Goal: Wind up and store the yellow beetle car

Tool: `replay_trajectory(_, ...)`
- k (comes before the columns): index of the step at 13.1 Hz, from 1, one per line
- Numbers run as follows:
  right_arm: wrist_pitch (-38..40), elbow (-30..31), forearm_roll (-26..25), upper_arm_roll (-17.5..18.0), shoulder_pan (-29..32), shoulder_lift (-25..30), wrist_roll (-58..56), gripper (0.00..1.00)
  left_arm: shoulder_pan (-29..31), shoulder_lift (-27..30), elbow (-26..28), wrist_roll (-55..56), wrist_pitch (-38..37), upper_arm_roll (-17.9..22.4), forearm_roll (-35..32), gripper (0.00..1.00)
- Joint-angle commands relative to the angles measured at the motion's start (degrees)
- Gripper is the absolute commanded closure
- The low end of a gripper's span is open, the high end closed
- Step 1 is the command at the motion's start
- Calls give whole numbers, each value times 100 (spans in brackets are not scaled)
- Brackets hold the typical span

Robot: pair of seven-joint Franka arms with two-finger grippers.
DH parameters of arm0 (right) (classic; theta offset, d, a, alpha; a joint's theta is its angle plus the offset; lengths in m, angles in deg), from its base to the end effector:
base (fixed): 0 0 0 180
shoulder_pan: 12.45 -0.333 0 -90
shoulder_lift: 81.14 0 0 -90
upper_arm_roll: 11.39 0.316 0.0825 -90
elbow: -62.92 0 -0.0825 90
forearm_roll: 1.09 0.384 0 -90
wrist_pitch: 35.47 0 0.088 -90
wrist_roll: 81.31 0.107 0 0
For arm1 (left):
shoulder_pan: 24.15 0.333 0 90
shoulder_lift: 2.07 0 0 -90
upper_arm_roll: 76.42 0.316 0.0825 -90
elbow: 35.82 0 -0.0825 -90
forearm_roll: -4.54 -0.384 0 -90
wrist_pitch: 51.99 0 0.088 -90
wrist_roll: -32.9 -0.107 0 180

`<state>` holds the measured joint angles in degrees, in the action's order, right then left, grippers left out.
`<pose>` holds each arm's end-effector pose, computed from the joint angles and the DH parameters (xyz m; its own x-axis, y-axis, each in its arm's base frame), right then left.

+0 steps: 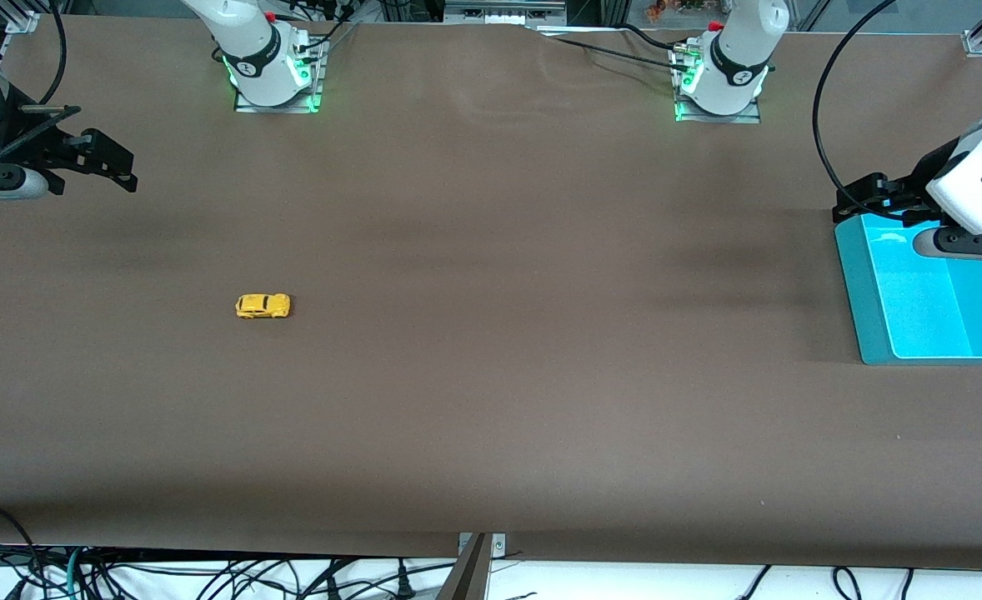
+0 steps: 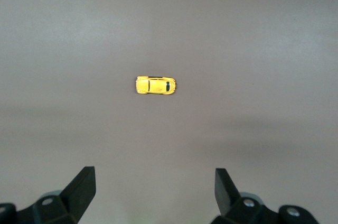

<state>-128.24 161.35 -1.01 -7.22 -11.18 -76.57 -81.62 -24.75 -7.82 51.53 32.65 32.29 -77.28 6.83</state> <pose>0.5310 0.0285 0.6023 0.9983 0.0556 -0.0193 0.0557 -0.9984 0.0043 0.5719 -0.0188 0.5816 0.9876 -0.0337 -0.1531 -0.0275 -0.9987 0.0421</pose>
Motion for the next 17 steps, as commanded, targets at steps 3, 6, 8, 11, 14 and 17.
replay_trajectory(3, 294, -131, -78, 5, -39, 8, 206, 0, -28, -40, -104, -36, 1, -2, -115, 0)
replay_trajectory(6, 268, -140, -60, -4, -31, -1, 119, 0, -28, -40, -104, -45, 1, -2, -115, 0)
replay_trajectory(8, 259, -140, -60, -4, -31, -1, 118, 0, -28, -40, -104, -36, 1, -2, -115, 0)
replay_trajectory(11, 303, -123, -78, -4, -31, 8, 118, 0, -28, -40, -104, -36, 1, -2, -115, 0)
replay_trajectory(14, 303, -123, -69, -4, -31, 8, 110, 0, -19, -40, -104, -45, 1, -2, -115, 0)
replay_trajectory(17, 347, -114, -60, -4, -31, 17, 110, 0, -19, -40, -104, -36, 1, -2, -115, 0)
